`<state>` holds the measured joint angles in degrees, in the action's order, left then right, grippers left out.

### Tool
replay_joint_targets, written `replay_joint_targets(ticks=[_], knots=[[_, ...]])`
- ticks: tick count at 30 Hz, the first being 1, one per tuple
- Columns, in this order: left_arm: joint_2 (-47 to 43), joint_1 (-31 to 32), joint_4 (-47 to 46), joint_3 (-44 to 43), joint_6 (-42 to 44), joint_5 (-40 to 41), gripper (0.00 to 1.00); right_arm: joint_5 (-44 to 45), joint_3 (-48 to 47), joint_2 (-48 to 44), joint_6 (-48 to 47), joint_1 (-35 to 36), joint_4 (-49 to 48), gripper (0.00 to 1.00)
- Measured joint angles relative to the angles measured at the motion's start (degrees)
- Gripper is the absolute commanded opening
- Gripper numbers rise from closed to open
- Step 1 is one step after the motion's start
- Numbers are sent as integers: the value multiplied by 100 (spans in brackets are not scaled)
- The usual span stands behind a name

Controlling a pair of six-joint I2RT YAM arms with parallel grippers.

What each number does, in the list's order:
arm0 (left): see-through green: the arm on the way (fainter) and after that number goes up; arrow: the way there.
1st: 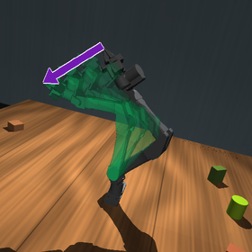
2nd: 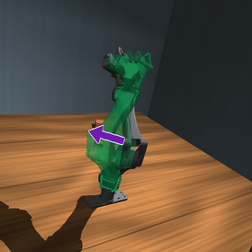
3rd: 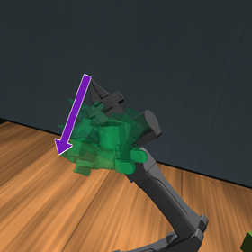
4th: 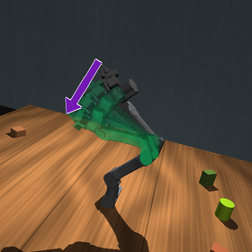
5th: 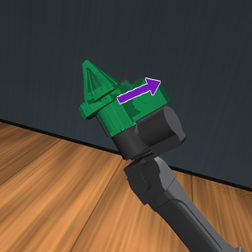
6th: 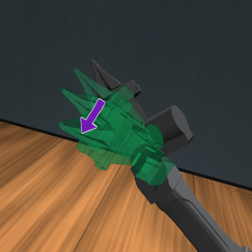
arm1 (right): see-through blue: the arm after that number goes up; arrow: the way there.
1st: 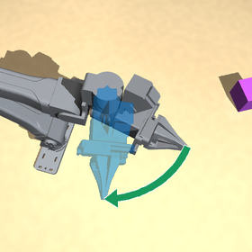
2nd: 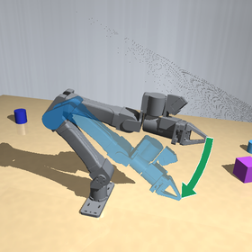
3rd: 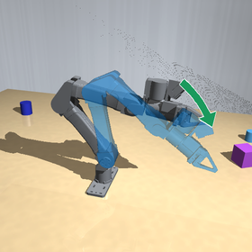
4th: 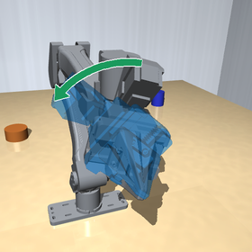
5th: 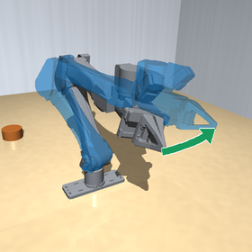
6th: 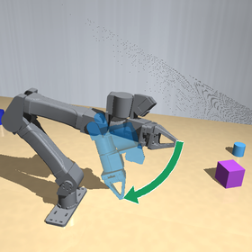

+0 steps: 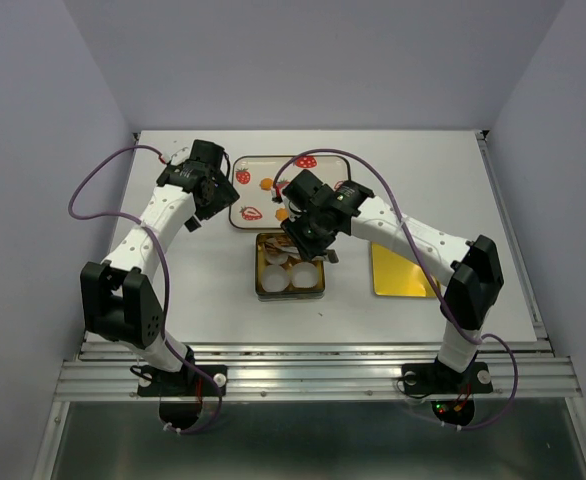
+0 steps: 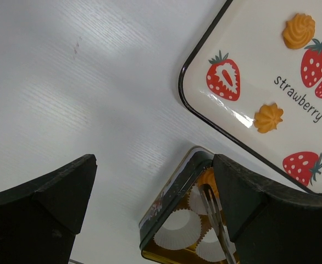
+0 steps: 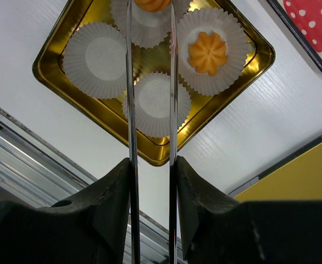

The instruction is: Pack the cookies

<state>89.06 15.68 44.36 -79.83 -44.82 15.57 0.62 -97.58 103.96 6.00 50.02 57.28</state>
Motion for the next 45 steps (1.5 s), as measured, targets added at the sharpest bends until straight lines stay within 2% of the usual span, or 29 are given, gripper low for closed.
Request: replay_joint_targets(ticks=[29,45], knots=[[-98,0,-79,39,81,166,99,11,96,31,2,0,-96,50],[-98,0,-125,39,101,151,99,284,-17,26,92,0,-63,47]])
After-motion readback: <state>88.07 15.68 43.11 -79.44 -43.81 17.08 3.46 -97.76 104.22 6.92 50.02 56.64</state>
